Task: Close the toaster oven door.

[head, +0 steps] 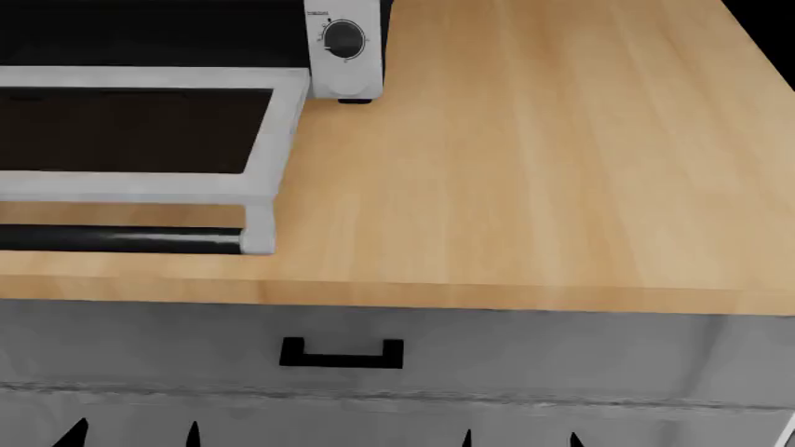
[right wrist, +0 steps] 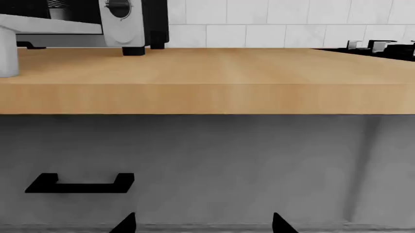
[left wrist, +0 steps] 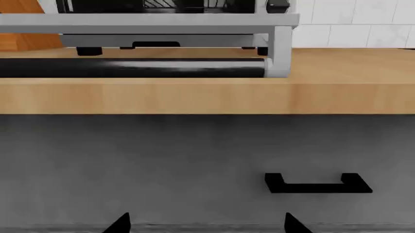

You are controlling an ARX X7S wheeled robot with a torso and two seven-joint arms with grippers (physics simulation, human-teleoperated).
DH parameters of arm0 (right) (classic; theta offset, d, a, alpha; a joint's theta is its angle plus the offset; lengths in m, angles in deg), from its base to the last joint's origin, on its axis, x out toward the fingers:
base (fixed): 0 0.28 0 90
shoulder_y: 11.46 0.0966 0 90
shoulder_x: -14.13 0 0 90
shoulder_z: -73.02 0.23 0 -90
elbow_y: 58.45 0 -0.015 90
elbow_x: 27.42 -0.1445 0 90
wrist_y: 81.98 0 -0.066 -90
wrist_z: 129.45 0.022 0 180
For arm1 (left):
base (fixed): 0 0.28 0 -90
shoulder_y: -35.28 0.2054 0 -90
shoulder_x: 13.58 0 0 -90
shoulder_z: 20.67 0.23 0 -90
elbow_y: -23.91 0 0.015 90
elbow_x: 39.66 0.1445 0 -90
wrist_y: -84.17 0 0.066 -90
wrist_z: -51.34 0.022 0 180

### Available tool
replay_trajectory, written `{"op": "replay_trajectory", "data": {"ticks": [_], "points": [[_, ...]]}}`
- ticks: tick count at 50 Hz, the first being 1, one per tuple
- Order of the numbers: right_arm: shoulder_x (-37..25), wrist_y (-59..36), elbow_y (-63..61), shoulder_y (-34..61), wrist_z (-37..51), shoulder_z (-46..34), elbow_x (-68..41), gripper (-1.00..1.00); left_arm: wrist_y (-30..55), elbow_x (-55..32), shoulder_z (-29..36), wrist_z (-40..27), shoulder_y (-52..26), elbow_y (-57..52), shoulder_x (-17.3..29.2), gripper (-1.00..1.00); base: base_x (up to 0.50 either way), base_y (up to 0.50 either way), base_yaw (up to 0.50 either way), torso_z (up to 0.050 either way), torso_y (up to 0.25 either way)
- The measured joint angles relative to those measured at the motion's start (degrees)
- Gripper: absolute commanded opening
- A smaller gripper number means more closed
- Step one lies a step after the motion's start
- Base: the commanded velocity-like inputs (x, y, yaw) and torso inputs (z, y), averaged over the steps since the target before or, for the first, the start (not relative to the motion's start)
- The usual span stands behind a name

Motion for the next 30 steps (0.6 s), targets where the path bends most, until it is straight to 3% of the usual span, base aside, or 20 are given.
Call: {"op": "replay_trajectory", "data": {"ticks": [22,30], "points": [[-2.6,-0.52,-3.25,-1.75,2.96,-2.96,-2.42,1.0,3.78,-1.74,2.62,-2.39,0.54,-6.78,2.89,1.0,0.0,0.0,0.0,0.0,0.0],[-3.53,-1.27,-5.72,-2.42,3.98,-3.95,-3.09,1.0,7.53,-3.12,3.28,-2.44,-0.57,-12.25,4.38,1.0,0.0,0.0,0.0,0.049,0.01]]}}
